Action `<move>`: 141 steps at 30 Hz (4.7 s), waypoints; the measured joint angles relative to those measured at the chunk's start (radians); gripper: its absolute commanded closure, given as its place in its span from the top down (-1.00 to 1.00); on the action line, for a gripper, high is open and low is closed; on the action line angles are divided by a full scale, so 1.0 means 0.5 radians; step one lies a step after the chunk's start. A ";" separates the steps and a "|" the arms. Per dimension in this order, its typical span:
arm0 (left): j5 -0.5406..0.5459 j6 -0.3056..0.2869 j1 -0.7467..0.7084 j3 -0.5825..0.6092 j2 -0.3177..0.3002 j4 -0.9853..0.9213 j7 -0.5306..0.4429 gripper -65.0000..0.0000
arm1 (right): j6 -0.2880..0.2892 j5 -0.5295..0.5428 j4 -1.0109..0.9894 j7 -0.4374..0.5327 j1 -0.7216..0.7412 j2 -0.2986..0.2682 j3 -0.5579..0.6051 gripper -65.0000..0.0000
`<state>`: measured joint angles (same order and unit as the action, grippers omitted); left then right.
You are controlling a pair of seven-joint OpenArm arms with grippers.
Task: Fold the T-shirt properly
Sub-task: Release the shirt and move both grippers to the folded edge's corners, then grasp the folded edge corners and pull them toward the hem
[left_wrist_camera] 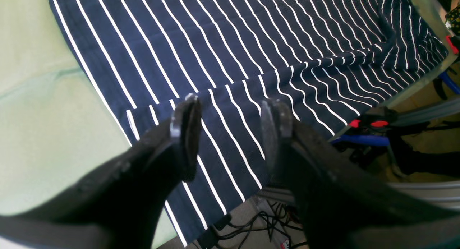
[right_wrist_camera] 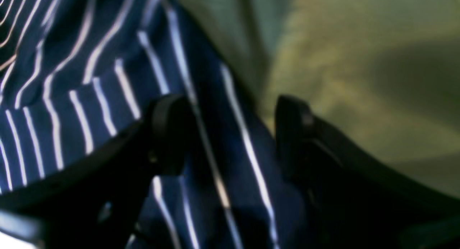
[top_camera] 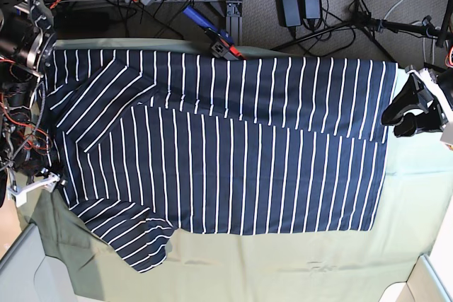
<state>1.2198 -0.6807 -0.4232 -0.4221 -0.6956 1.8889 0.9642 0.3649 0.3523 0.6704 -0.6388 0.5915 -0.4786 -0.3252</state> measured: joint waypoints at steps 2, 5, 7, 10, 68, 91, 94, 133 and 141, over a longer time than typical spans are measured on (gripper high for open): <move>0.000 0.000 0.000 0.000 0.000 0.000 -0.001 -0.06 | 0.000 0.012 0.003 0.000 0.004 0.005 0.049 0.16; 0.000 0.000 0.000 0.000 0.000 -0.001 -0.001 -0.06 | 0.001 0.019 0.003 -0.006 0.000 0.027 0.061 0.15; -0.001 0.000 0.000 0.000 0.000 -0.001 -0.015 -0.06 | 0.000 0.025 0.003 -0.008 0.002 0.044 0.061 0.15; -0.008 0.000 0.000 0.000 0.000 -0.001 -0.016 -0.06 | 0.001 0.049 0.013 -0.010 0.003 0.066 0.061 0.15; -0.898 0.102 1.810 0.789 0.472 -2.473 -0.667 -0.07 | 0.001 0.048 0.037 -0.124 0.002 0.066 0.063 -1.00; -0.668 -0.001 1.693 0.790 0.230 -2.178 -0.445 -1.00 | 0.040 0.327 0.088 -0.358 -0.060 -0.055 0.063 -1.00; -0.555 -0.002 1.592 0.790 0.204 -2.059 -0.356 -1.00 | 0.049 0.399 0.226 -0.421 -0.150 -0.091 0.064 -1.00; -0.301 -0.002 1.002 0.670 0.006 -1.482 -0.148 0.11 | 0.063 0.493 0.955 -0.427 -0.862 -0.261 -0.249 0.26; -0.262 -0.002 1.003 0.576 0.003 -1.244 -0.147 0.10 | 0.063 0.536 0.951 -0.371 -0.603 -0.226 -0.333 0.26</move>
<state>1.0885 -0.6815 0.0780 -0.1341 -0.6941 1.2671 0.8906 0.3962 0.6201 1.1461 -0.8242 0.2901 -0.5915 -0.4915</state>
